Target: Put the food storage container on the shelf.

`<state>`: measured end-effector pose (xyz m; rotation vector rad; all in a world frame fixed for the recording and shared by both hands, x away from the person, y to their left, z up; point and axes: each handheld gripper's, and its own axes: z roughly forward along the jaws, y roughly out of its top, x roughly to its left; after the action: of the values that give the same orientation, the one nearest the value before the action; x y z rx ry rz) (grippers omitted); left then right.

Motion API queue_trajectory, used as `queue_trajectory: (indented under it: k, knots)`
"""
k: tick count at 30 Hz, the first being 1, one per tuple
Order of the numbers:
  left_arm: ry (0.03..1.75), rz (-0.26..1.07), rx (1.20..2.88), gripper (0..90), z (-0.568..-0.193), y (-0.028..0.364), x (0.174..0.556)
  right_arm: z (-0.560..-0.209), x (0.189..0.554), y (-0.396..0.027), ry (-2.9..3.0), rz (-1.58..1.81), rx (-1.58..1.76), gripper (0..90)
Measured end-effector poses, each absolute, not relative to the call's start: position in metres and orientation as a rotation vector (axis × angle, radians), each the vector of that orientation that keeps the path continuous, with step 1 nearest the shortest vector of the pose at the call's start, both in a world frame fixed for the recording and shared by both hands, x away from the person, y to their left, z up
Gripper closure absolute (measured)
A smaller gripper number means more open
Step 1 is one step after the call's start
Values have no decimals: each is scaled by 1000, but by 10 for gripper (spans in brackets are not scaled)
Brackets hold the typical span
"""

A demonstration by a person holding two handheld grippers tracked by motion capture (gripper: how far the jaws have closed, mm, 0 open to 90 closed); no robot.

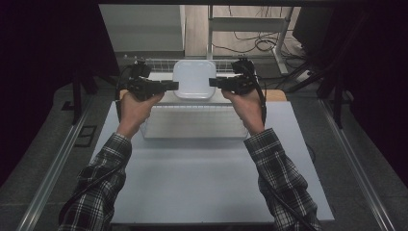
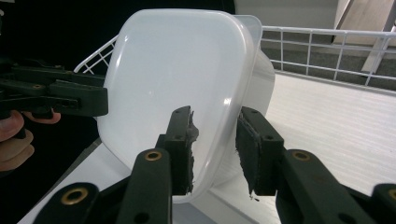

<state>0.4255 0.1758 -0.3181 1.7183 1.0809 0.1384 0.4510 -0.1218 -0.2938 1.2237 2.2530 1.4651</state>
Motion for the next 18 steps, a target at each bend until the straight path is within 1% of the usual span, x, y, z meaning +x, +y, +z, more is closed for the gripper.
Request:
queue_trajectory:
  k: [3,8,18]
  knots:
    - [1082,139,1723,660,-318,176,429,-294,455,-120,2263,1450,1231,625]
    - [1103,184,1731,594,-315,174,434,-296,460,-114,2253,1395,1231,565]
    - [1152,320,1739,528,-311,168,449,-296,472,-108,2175,1344,1249,469]
